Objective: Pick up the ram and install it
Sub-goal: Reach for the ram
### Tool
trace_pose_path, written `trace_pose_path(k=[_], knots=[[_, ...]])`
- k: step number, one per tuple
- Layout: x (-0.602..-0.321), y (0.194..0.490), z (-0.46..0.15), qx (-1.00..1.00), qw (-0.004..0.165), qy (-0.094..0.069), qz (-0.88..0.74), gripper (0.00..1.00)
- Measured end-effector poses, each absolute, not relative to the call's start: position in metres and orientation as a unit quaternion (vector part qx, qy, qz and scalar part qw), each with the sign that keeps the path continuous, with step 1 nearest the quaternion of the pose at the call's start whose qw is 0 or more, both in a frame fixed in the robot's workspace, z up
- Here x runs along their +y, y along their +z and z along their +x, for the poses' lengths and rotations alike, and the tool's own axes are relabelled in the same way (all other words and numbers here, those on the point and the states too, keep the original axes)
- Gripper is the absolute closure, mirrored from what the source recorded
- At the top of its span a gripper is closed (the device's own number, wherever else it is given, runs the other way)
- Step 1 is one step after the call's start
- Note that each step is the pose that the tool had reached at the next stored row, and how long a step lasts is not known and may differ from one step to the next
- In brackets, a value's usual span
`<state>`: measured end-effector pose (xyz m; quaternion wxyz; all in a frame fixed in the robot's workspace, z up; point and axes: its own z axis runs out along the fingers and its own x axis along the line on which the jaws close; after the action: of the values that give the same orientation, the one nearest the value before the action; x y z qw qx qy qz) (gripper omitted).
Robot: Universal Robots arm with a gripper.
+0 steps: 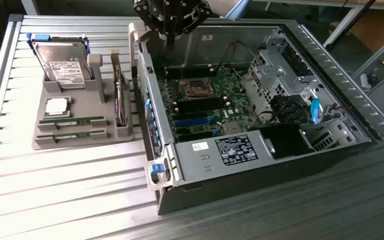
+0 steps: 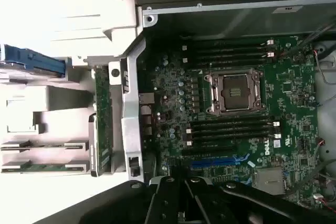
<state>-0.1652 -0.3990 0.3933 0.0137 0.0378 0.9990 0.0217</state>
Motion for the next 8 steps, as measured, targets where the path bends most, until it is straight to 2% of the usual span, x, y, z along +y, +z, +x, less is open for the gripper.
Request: trace_pose_path(k=[8], knots=[[-0.399, 0.393, -0.217, 0.999, 0.014, 0.022, 0.038, 0.91]])
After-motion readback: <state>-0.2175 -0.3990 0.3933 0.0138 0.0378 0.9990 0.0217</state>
